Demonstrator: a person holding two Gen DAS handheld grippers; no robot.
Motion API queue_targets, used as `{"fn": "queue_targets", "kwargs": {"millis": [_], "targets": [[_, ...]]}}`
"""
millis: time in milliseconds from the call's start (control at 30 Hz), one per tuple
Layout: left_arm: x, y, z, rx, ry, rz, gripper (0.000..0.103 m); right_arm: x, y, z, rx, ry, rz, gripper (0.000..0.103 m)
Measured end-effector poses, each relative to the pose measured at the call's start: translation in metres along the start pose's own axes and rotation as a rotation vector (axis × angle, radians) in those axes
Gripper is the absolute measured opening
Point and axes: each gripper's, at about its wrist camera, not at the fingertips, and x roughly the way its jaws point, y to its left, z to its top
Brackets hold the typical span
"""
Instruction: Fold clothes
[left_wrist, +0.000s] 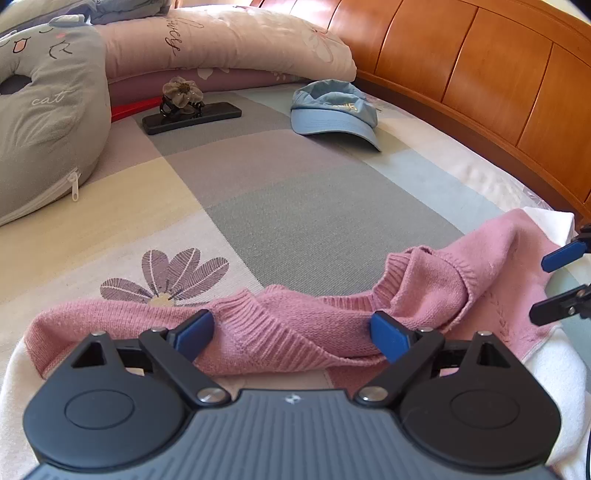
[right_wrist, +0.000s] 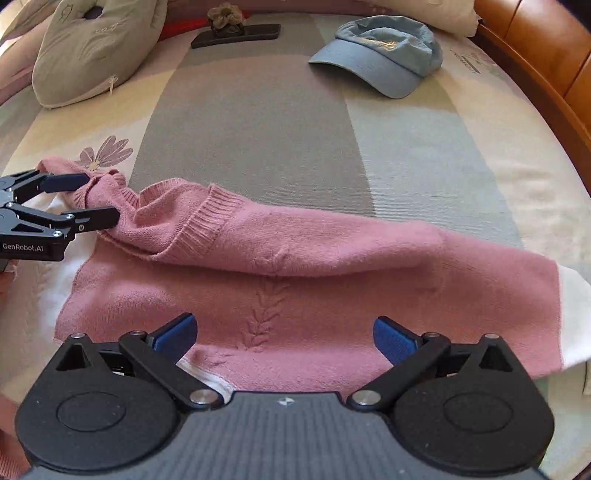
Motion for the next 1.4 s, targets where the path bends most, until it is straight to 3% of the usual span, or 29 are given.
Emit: {"fn": "queue_targets", "kwargs": {"millis": [167,300,400,500,700,933,1233,1300,1400], "targets": [[-0.013,-0.011,0.004,0.018,-0.019,0.034,0.092,-0.033,-0.031,-0.015,0.063,-0.099,0.109,0.103],[-0.030,-0.013,0.005,-0.018,-0.024,0.040,0.092,-0.041,-0.041,-0.007,-0.064,-0.158,0.215,0.103],[-0.038,-0.017,0.006,0.005,0.010,0.106,0.092,-0.037,-0.045,0.020,-0.121,-0.191,0.309,0.103],[-0.048,-0.023,0.003,0.000,0.047,0.151,0.092,-0.022,-0.046,0.051,-0.125,-0.171,0.453,0.103],[-0.061,-0.055,-0.019,-0.019,0.067,0.089,0.092,0.036,-0.045,0.091,-0.086,-0.078,0.647,0.103],[-0.041,-0.068,-0.039,-0.096,0.132,0.096,0.092,0.080,-0.048,0.086,-0.032,0.015,0.766,0.103],[-0.032,-0.070,-0.051,-0.115,0.150,0.100,0.092,0.027,-0.061,0.035,-0.049,-0.019,0.904,0.103],[-0.032,-0.070,-0.053,-0.114,0.144,0.102,0.092,0.023,-0.058,0.022,-0.069,0.003,0.886,0.103],[-0.032,-0.071,-0.055,-0.112,0.134,0.102,0.092,0.021,-0.052,0.010,-0.128,0.005,0.790,0.103]]}}
